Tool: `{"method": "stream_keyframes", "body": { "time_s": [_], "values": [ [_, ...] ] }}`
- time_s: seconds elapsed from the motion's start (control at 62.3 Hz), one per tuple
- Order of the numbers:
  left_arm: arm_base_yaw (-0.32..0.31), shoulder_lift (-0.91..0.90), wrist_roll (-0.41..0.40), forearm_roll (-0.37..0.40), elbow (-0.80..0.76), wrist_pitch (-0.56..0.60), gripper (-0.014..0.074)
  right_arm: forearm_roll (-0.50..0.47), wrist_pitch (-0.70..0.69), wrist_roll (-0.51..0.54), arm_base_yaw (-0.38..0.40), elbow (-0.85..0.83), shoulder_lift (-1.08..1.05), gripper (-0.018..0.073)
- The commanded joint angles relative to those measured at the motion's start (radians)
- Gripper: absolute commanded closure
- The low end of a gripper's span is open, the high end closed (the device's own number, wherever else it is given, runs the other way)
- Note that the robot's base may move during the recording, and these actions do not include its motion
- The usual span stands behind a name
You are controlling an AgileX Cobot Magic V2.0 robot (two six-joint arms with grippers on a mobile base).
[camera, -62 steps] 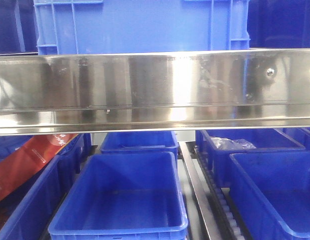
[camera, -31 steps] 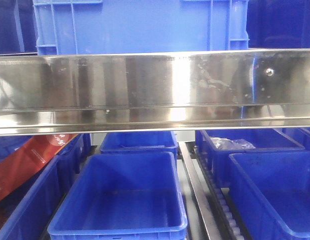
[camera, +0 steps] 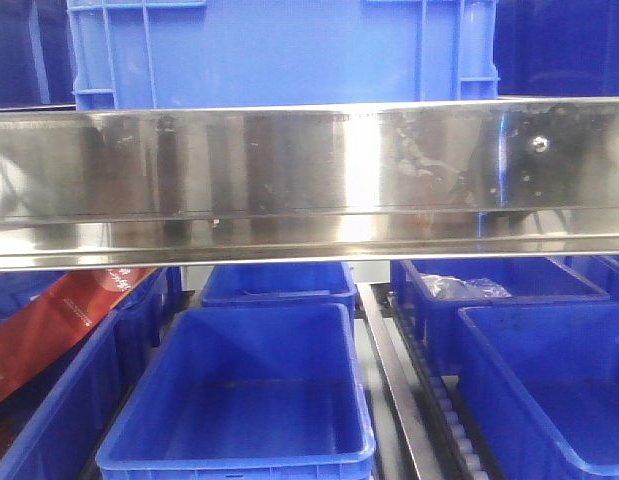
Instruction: Place valve from conveyor to right shelf box
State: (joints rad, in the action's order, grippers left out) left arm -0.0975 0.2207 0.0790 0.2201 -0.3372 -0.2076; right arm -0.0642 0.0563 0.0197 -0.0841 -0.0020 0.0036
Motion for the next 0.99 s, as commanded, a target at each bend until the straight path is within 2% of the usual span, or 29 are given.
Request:
{"method": "stream_keyframes", "body": {
  "time_s": [0.0,0.978],
  "values": [
    [0.005,-0.006,-0.004,0.004,-0.001,0.012,0.0707,0.011,-0.003,0.032,0.000,0.002,-0.004,0.0727],
    [0.005,-0.006,-0.004,0.004,-0.001,0.012,0.0707,0.011,-0.005,0.051,0.000,0.002,-0.004,0.0727]
  ]
}}
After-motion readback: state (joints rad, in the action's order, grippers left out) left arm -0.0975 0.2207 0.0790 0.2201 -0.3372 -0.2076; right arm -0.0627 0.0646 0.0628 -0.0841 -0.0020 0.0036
